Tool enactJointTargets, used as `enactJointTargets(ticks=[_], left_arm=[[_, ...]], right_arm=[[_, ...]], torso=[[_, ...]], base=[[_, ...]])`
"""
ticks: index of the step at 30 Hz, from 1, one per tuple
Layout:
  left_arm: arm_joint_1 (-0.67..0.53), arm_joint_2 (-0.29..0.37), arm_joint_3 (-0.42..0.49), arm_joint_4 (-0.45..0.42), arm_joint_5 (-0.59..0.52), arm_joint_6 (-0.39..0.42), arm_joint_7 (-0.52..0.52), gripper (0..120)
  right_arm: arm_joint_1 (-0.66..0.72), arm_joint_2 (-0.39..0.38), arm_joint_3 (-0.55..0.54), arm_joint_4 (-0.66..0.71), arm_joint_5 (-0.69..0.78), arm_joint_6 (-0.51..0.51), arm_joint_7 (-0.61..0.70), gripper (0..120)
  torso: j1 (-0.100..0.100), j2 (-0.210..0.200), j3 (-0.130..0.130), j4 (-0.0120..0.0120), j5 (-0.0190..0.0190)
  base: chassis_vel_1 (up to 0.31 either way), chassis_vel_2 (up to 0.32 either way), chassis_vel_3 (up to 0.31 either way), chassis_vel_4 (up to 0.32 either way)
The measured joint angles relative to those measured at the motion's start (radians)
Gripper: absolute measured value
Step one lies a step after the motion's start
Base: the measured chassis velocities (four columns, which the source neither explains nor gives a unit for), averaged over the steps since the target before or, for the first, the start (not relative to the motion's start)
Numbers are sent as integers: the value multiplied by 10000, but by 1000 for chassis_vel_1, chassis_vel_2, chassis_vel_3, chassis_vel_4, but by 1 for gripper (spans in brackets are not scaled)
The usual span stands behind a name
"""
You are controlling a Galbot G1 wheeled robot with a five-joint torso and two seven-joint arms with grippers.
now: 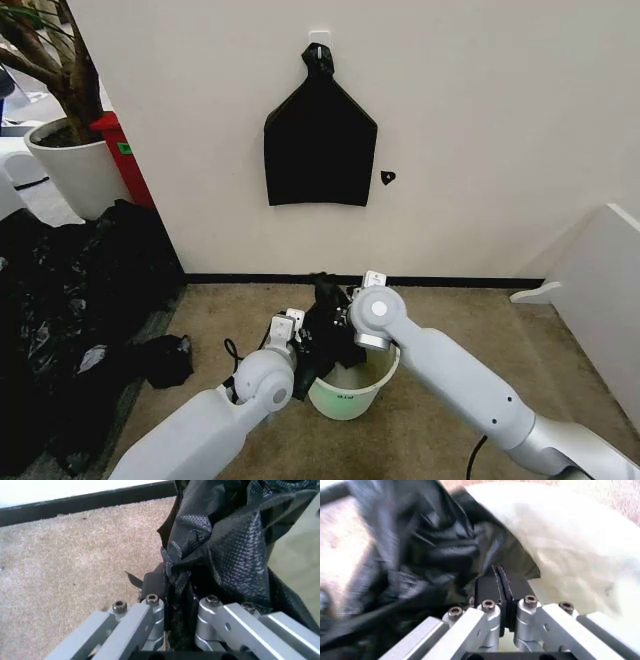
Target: Place the garbage bag over the trash bin.
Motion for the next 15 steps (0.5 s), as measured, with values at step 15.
enactJointTargets(ticks=[15], left_arm=[[410,412,-413,-33,934,-784,852,10]], right_arm=[[-688,-250,1095,1781,307,209,-1224,20]], torso=[[0,0,0,0,-3]], base=[[0,0,0,0]])
